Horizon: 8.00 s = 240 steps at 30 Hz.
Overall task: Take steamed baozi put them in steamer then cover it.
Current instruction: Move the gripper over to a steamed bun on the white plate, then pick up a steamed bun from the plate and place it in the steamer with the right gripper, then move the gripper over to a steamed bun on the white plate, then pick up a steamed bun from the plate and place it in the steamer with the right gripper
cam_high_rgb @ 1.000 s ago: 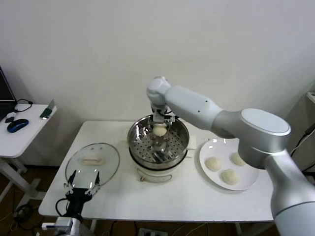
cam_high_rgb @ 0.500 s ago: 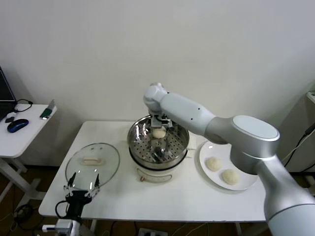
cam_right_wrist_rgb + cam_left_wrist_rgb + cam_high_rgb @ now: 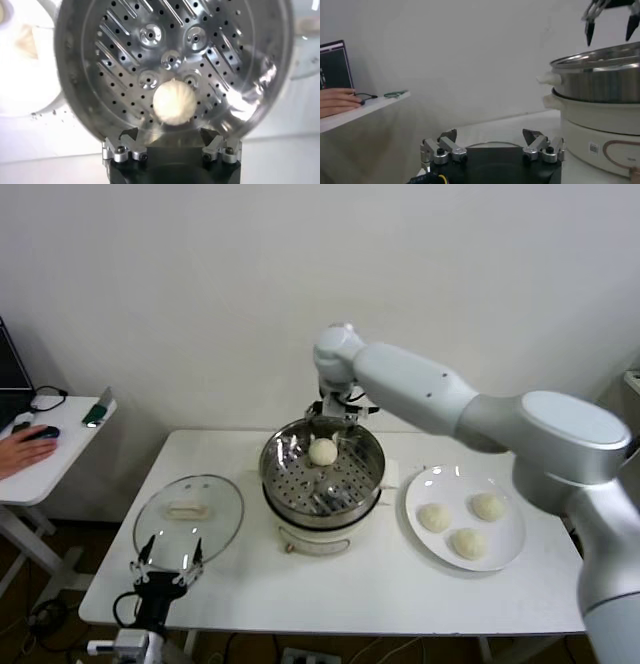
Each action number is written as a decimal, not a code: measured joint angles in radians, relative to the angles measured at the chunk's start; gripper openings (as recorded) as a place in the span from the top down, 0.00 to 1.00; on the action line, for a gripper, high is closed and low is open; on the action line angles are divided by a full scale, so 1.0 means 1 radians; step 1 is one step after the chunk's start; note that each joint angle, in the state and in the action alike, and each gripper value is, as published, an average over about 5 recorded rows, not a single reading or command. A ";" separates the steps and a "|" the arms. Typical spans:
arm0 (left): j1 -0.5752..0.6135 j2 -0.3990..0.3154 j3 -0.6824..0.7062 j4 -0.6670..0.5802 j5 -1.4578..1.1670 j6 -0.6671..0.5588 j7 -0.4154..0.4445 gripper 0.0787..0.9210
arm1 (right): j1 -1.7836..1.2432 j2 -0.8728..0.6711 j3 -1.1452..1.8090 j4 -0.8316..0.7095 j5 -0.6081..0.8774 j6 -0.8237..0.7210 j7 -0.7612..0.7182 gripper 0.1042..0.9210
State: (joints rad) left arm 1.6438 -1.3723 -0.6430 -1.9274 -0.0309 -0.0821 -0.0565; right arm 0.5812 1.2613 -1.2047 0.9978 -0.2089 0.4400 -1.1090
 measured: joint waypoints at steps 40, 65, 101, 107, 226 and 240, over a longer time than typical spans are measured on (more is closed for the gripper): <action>0.036 -0.003 -0.009 -0.022 0.015 -0.009 0.002 0.12 | -0.420 -0.536 0.110 0.141 0.377 -0.654 0.086 0.12; 0.051 -0.008 -0.011 -0.015 0.021 -0.014 -0.003 0.12 | -0.499 -0.384 0.184 -0.049 0.344 -0.618 0.068 0.24; 0.079 -0.036 0.046 -0.071 0.058 0.003 0.001 0.12 | 0.124 -0.227 -0.242 -0.013 0.941 -0.701 0.072 0.29; 0.084 -0.047 0.062 -0.093 0.063 0.002 -0.001 0.12 | 0.158 -0.117 -0.279 -0.008 1.037 -0.737 0.106 0.29; 0.073 -0.046 0.057 -0.040 0.127 0.016 -0.024 0.12 | -0.385 -0.546 -0.034 0.165 0.307 -0.629 0.024 0.19; 0.081 -0.047 0.056 -0.036 0.128 0.010 -0.025 0.12 | -0.362 -0.533 -0.044 0.155 0.291 -0.598 0.004 0.26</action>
State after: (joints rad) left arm 1.7246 -1.4192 -0.5868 -1.9633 0.0971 -0.0717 -0.0816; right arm 0.2191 0.7287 -1.2487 1.1528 0.0826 -0.1583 -1.1049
